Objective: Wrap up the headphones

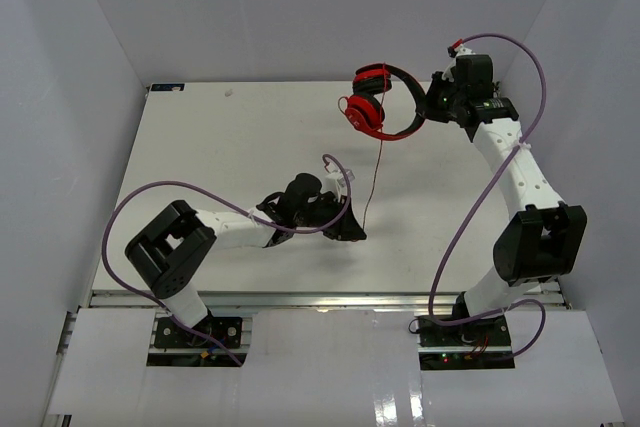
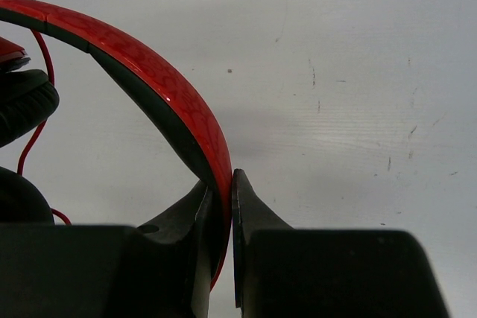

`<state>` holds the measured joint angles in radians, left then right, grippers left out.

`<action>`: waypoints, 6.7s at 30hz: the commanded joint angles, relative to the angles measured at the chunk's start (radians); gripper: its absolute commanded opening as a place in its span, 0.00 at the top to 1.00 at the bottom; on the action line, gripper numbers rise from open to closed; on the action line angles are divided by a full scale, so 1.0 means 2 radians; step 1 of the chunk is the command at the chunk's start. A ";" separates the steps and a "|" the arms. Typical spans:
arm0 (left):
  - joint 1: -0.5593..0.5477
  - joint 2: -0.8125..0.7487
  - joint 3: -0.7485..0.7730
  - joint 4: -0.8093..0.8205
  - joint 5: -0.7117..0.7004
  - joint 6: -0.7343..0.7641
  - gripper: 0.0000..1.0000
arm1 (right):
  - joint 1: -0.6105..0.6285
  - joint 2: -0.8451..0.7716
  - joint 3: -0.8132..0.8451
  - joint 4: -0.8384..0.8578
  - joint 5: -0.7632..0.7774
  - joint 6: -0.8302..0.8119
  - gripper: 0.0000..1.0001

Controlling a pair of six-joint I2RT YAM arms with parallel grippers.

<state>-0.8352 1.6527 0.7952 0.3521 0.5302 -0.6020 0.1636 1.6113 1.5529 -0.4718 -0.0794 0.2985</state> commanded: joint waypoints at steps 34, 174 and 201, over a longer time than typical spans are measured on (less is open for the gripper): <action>0.085 0.014 0.054 -0.077 -0.016 0.113 1.00 | -0.024 -0.189 -0.122 0.017 -0.277 -0.210 0.92; 0.000 -0.035 -0.015 0.088 -0.070 -0.049 1.00 | -0.004 -0.099 -0.047 0.020 -0.087 -0.030 0.92; 0.119 0.019 0.007 0.103 0.081 0.083 0.87 | 0.001 -0.187 -0.163 0.027 -0.271 -0.215 0.92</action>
<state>-0.6406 1.6506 0.7837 0.6433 0.6684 -0.5091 0.1606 1.2787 1.2467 -0.4249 -0.5197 -0.0995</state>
